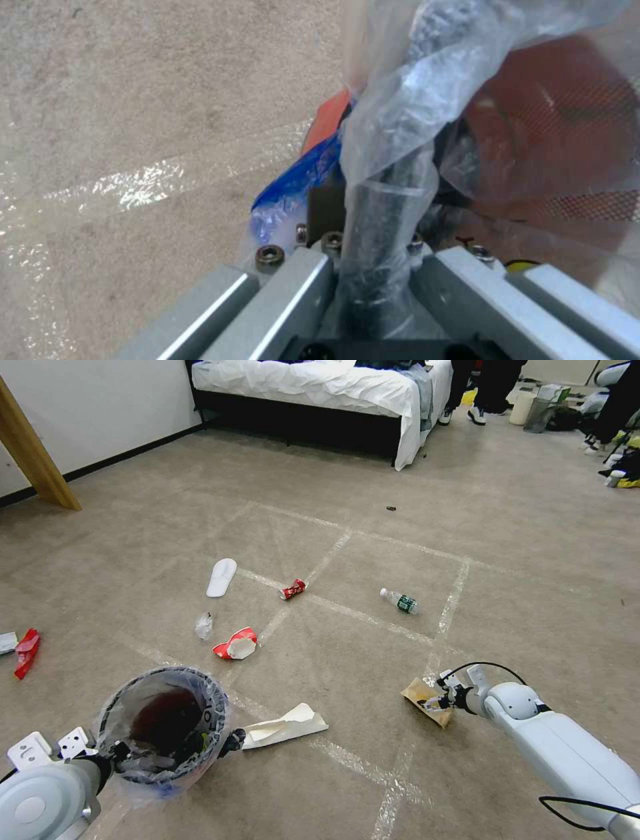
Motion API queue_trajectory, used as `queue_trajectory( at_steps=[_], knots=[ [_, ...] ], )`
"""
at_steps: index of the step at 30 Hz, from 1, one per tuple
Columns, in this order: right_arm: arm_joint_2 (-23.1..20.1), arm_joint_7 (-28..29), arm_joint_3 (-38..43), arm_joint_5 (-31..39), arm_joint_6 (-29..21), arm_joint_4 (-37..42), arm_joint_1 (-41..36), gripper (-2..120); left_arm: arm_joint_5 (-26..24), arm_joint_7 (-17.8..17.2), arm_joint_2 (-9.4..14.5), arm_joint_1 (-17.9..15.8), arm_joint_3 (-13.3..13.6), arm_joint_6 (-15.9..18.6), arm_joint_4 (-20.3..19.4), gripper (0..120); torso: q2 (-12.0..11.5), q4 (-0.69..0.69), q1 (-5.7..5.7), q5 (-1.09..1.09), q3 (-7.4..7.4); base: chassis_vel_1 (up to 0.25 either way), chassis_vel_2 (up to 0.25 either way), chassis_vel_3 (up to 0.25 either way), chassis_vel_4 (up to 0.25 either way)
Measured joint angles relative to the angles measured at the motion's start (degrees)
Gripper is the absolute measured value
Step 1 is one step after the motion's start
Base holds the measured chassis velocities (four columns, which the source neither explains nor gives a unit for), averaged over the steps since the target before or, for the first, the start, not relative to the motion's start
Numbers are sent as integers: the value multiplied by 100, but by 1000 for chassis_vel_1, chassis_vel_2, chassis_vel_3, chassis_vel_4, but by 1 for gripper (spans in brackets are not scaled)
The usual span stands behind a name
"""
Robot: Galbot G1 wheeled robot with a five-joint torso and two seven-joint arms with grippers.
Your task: Pick up the trash bin and place the garbage on the floor into it.
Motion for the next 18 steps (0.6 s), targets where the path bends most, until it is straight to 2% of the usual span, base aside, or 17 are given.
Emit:
queue_trajectory(
  at_steps=[4,6,7,8,10,12,14,16,17,18],
  knots=[
    [48,-4,-34,1,0,-64,25,99,0,0,6,-24,23,0,7,0,0,0,0,0,0,0,0,0,0],
    [87,-7,-54,10,-6,-108,44,92,0,0,24,-36,23,-1,16,0,0,0,0,0,0,0,0,0,0],
    [87,-7,-54,10,-6,-108,44,92,0,0,24,-36,23,-1,16,0,0,0,0,0,0,0,0,0,0],
    [109,-7,-66,15,-14,-126,51,86,-2,0,36,-41,23,-3,21,0,0,0,0,0,0,0,0,0,0],
    [115,-7,-68,15,-16,-131,51,84,-2,0,38,-41,23,-3,21,0,0,0,0,0,0,0,0,0,0],
    [165,-3,-76,34,-33,-157,51,71,-4,2,49,-43,23,-4,35,0,0,0,0,0,0,0,0,0,0],
    [174,0,-79,37,-33,-165,51,67,-4,3,49,-44,23,-4,40,0,0,0,0,0,0,0,0,0,0],
    [194,2,-86,51,-34,-179,34,55,9,8,44,-45,37,-4,54,0,0,0,0,0,0,0,0,0,0],
    [194,2,-86,51,-34,-179,34,55,9,8,44,-45,37,-4,54,0,0,0,0,0,0,0,0,0,0],
    [194,-1,-86,61,-34,-178,30,51,20,15,41,-49,45,-4,64,0,0,0,0,0,0,0,0,0,0]
  ],
)
